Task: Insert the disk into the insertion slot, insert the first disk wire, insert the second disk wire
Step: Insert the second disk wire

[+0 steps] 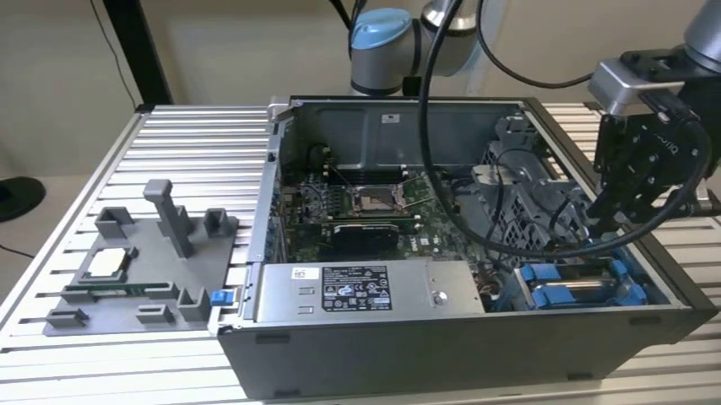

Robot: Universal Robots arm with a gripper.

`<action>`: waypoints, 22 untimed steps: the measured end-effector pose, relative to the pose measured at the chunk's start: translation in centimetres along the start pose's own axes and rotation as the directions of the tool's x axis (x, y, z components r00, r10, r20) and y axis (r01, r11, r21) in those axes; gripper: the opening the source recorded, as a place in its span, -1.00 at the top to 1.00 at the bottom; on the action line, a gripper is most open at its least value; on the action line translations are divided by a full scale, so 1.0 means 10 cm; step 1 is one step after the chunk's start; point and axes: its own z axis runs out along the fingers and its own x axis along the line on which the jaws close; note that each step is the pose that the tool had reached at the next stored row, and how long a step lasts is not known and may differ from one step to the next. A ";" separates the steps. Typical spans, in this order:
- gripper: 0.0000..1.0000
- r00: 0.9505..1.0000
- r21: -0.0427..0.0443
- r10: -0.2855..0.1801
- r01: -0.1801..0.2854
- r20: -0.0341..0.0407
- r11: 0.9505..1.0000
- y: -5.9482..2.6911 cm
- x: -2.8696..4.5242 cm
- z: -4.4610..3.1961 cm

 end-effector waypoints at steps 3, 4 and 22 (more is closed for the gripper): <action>-1.00 1.000 0.000 0.000 0.000 -0.005 1.000 -0.014 -0.076 0.024; -1.00 1.000 0.000 0.000 0.000 -0.011 1.000 -0.023 -0.077 0.025; -1.00 0.997 0.002 -0.001 0.001 -0.075 1.000 -0.054 -0.150 0.109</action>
